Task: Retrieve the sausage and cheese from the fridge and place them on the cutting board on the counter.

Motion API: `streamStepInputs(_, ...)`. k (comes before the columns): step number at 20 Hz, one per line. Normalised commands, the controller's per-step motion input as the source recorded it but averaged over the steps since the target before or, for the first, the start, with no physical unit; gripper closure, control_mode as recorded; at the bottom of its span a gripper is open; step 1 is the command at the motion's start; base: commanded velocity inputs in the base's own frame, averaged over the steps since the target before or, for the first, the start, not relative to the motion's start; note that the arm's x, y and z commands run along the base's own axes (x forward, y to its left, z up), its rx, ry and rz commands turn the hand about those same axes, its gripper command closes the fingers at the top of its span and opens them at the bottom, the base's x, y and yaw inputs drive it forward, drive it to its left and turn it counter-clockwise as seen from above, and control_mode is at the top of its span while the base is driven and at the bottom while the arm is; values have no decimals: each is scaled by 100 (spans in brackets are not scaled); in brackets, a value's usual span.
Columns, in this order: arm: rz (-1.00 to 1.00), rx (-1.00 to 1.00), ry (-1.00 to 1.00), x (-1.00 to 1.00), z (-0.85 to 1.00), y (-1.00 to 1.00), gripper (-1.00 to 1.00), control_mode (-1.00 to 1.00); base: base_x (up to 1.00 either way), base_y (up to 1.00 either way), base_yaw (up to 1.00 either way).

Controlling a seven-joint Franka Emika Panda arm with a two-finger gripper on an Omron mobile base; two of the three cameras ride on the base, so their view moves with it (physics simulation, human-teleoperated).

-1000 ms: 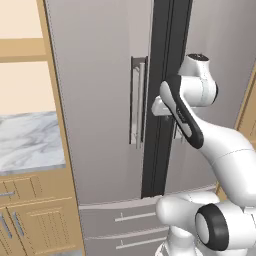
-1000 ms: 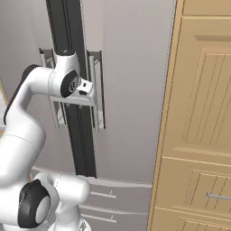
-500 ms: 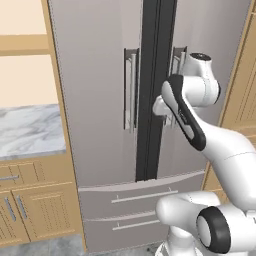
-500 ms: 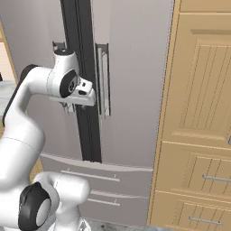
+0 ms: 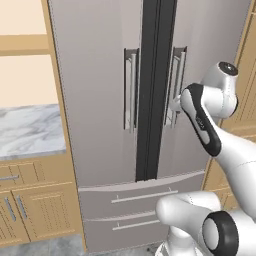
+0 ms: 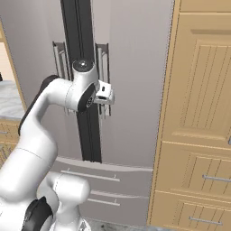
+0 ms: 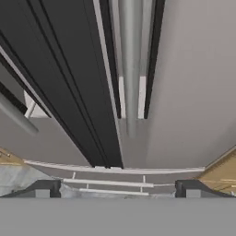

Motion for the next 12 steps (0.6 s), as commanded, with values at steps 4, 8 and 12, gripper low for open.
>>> streamStepInputs(4,0,4,-13,78,0,-5,-100,-100,0,0,0)
streamStepInputs(8,0,3,-2,70,0,0,-100,-100,0,0,0)
streamStepInputs(12,-1,1,0,74,0,0,-100,-100,0,0,0)
